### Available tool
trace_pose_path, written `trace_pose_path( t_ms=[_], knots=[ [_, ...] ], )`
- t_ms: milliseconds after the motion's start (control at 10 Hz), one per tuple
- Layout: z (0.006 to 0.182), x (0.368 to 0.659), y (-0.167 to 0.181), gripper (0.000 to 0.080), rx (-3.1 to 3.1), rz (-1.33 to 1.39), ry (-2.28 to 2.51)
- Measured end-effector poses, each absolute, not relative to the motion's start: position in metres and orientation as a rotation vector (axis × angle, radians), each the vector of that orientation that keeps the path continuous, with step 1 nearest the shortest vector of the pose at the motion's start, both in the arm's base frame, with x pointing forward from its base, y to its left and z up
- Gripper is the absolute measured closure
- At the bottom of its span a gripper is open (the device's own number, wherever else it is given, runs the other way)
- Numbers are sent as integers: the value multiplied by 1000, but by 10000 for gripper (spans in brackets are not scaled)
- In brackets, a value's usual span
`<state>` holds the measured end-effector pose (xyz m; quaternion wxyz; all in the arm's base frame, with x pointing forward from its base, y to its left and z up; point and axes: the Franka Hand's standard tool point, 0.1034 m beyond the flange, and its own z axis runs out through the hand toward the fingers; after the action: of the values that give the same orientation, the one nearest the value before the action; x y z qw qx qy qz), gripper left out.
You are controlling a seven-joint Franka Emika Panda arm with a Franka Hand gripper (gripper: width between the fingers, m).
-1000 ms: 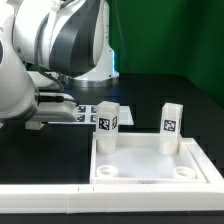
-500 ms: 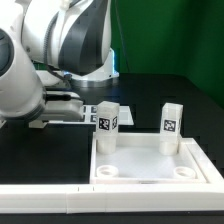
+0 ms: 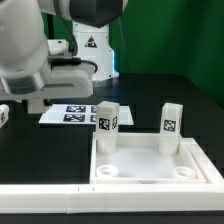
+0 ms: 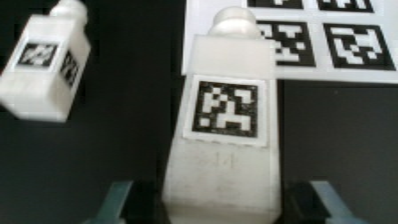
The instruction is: Assemble square table
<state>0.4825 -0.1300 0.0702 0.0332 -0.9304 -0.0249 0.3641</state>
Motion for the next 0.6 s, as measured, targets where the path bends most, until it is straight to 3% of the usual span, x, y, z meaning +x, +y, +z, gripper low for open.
trace_pose_path(
  t_ms=[300, 400, 500, 600],
  knots=[
    [68, 480, -131, 512, -2869, 1112, -66],
    [74, 495, -131, 512, -2902, 983, -71],
    [90, 502, -130, 512, -2910, 926, -65],
    [86, 514, -135, 512, -2982, 766, -77]
  ],
)
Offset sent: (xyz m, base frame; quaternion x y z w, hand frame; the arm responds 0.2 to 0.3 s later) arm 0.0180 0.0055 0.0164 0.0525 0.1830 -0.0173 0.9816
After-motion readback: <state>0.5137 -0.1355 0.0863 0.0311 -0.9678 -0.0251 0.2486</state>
